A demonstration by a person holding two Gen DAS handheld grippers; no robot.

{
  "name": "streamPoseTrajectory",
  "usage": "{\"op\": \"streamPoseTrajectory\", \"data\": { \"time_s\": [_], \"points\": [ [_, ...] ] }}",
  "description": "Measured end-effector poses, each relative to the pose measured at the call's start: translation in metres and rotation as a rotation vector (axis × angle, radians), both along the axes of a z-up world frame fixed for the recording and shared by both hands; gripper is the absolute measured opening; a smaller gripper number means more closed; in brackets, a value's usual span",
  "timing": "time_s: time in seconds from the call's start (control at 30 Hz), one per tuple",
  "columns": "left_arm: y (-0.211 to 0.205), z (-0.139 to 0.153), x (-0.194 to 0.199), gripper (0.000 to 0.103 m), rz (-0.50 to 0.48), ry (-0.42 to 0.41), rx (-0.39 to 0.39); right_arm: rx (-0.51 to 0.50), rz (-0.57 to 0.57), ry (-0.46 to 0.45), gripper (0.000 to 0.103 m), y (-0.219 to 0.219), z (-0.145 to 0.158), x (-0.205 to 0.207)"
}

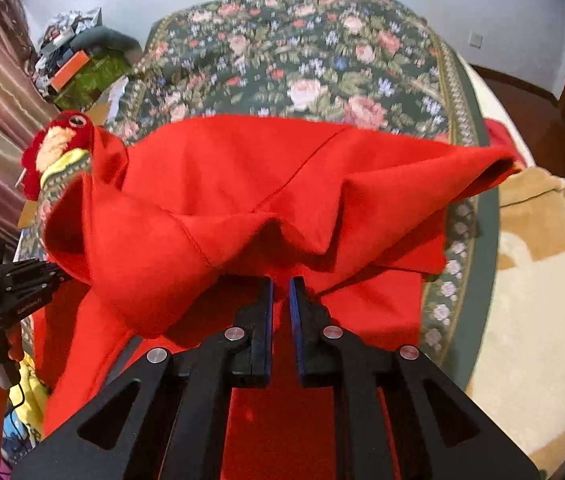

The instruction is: Fold large clothes

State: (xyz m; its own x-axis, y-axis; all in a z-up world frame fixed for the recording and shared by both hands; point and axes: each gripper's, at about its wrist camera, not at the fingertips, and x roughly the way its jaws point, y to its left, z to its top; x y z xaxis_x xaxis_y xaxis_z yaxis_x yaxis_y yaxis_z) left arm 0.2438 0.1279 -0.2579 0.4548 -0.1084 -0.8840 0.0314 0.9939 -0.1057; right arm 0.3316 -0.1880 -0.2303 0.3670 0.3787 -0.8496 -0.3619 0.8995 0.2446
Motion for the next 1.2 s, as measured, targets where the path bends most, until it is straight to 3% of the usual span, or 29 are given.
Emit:
{"op": "streamPoseTrajectory", "data": {
  "time_s": [0.07, 0.13, 0.27, 0.33, 0.37, 0.4, 0.43, 0.47, 0.5, 0.6, 0.73, 0.77, 0.83, 0.9, 0.97, 1.03, 1.13, 1.2],
  "points": [
    [0.010, 0.020, -0.002, 0.032, 0.036, -0.053, 0.002, 0.016, -0.018, -0.025, 0.013, -0.003, 0.011, -0.003],
    [0.018, 0.037, 0.000, 0.036, 0.061, -0.108, -0.015, 0.025, -0.026, -0.065, 0.018, -0.002, 0.023, -0.005],
    [0.026, 0.062, 0.020, 0.046, 0.105, -0.178, -0.040, 0.026, -0.018, -0.144, 0.050, 0.007, 0.041, 0.001],
    [0.024, 0.068, 0.035, 0.048, 0.112, -0.193, -0.025, 0.029, -0.019, -0.159, 0.057, 0.012, 0.043, 0.008],
    [0.022, 0.069, 0.045, 0.052, 0.115, -0.200, -0.013, 0.027, -0.026, -0.159, 0.064, 0.016, 0.042, 0.014],
    [0.021, 0.070, 0.053, 0.063, 0.115, -0.204, -0.004, 0.025, -0.036, -0.156, 0.069, 0.018, 0.040, 0.020],
    [0.018, 0.067, 0.065, 0.070, 0.121, -0.206, 0.018, 0.023, -0.047, -0.150, 0.070, 0.021, 0.036, 0.027],
    [0.017, 0.065, 0.074, 0.084, 0.132, -0.204, 0.043, 0.016, -0.051, -0.143, 0.071, 0.023, 0.032, 0.031],
    [0.016, 0.061, 0.085, 0.089, 0.150, -0.208, 0.077, 0.002, -0.054, -0.132, 0.072, 0.026, 0.027, 0.037],
    [0.017, 0.045, 0.111, 0.089, 0.181, -0.208, 0.136, -0.051, -0.044, -0.097, 0.072, 0.032, 0.007, 0.050],
    [0.030, 0.010, 0.147, 0.089, 0.226, -0.120, 0.156, -0.118, -0.029, -0.041, 0.072, 0.036, -0.025, 0.063],
    [0.036, 0.001, 0.154, 0.088, 0.242, -0.093, 0.162, -0.131, -0.031, -0.035, 0.072, 0.035, -0.030, 0.063],
    [0.046, -0.009, 0.160, 0.070, 0.268, -0.081, 0.157, -0.154, -0.029, -0.025, 0.072, 0.034, -0.037, 0.065],
    [0.060, -0.016, 0.158, 0.030, 0.294, -0.074, 0.105, -0.165, -0.009, -0.027, 0.072, 0.032, -0.042, 0.064],
    [0.073, -0.018, 0.151, 0.005, 0.301, -0.081, 0.036, -0.178, 0.011, -0.038, 0.072, 0.030, -0.044, 0.062],
    [0.089, -0.016, 0.142, 0.004, 0.301, -0.093, -0.034, -0.200, 0.028, -0.056, 0.072, 0.029, -0.043, 0.060],
    [0.108, -0.008, 0.125, 0.003, 0.329, -0.122, 0.029, -0.237, 0.012, -0.086, 0.072, 0.025, -0.041, 0.056],
    [0.118, -0.009, 0.118, 0.004, 0.328, -0.111, 0.020, -0.260, -0.025, -0.100, 0.072, 0.017, -0.040, 0.056]
  ]
}}
